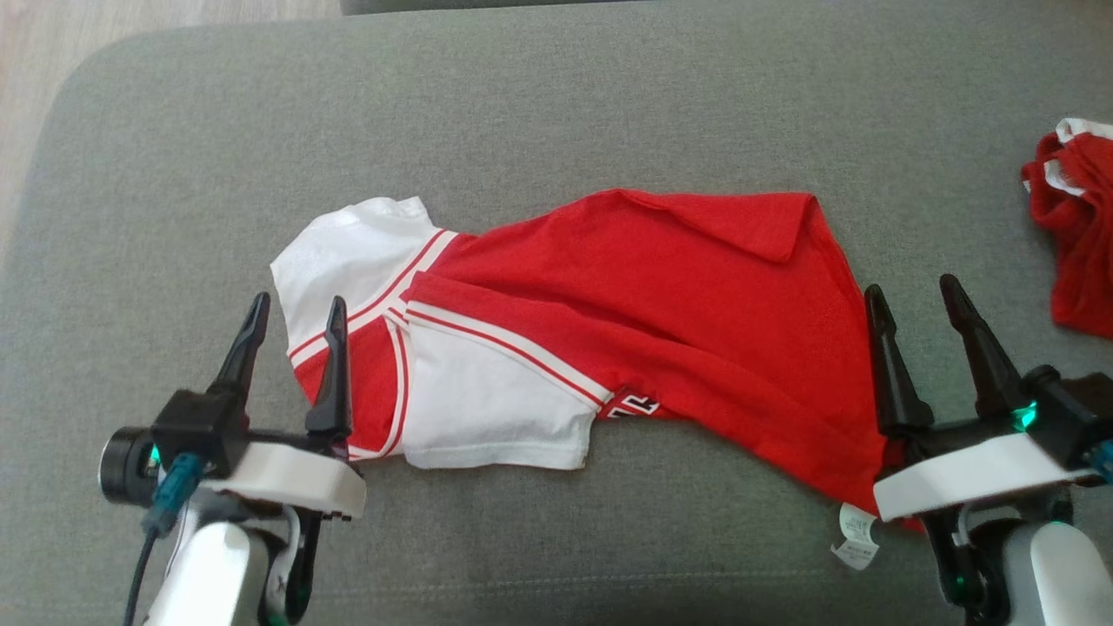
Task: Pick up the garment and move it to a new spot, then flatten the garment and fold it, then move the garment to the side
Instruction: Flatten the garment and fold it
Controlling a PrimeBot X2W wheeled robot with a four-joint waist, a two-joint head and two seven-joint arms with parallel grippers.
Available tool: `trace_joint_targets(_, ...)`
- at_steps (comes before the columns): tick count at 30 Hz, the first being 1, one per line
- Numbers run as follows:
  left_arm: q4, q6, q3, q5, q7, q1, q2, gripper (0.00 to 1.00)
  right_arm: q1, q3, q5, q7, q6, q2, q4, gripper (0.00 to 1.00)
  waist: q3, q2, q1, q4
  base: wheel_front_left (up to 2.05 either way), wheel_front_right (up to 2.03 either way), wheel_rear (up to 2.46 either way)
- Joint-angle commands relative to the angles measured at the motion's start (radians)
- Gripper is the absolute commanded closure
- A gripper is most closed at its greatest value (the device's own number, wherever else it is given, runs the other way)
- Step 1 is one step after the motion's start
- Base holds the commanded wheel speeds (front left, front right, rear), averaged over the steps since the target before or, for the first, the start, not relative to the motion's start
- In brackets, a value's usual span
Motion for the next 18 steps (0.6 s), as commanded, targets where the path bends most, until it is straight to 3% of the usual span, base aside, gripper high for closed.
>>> trace_joint_targets(1,-0.037,0.006,0.029,-0.009,-0.001,-0.017,0.026,0.0,-0.043,0.023,-0.001,-0.01,-0.001,-0.012,-0.029,0.0,0.001,0.0,0.0,0.0,0.0,0.0,0.0)
trace_joint_targets(6,-0.029,0.006,0.034,-0.025,0.02,-0.026,0.026,0.0,-0.044,0.024,0.0,-0.008,-0.001,-0.011,-0.029,0.0,0.012,0.0,0.0,0.0,0.0,0.0,0.0)
trace_joint_targets(11,0.006,-0.024,0.042,-0.06,0.084,-0.128,0.035,0.0,-0.056,0.025,-0.003,-0.003,-0.001,-0.008,-0.036,0.0,0.056,0.0,0.0,0.0,0.0,0.0,0.0)
trace_joint_targets(18,0.215,-0.076,0.097,-0.161,0.2,-0.321,0.054,0.0,-0.082,0.038,-0.004,-0.005,-0.001,-0.002,-0.035,0.0,0.125,0.0,0.0,-0.018,0.0,0.0,0.0)
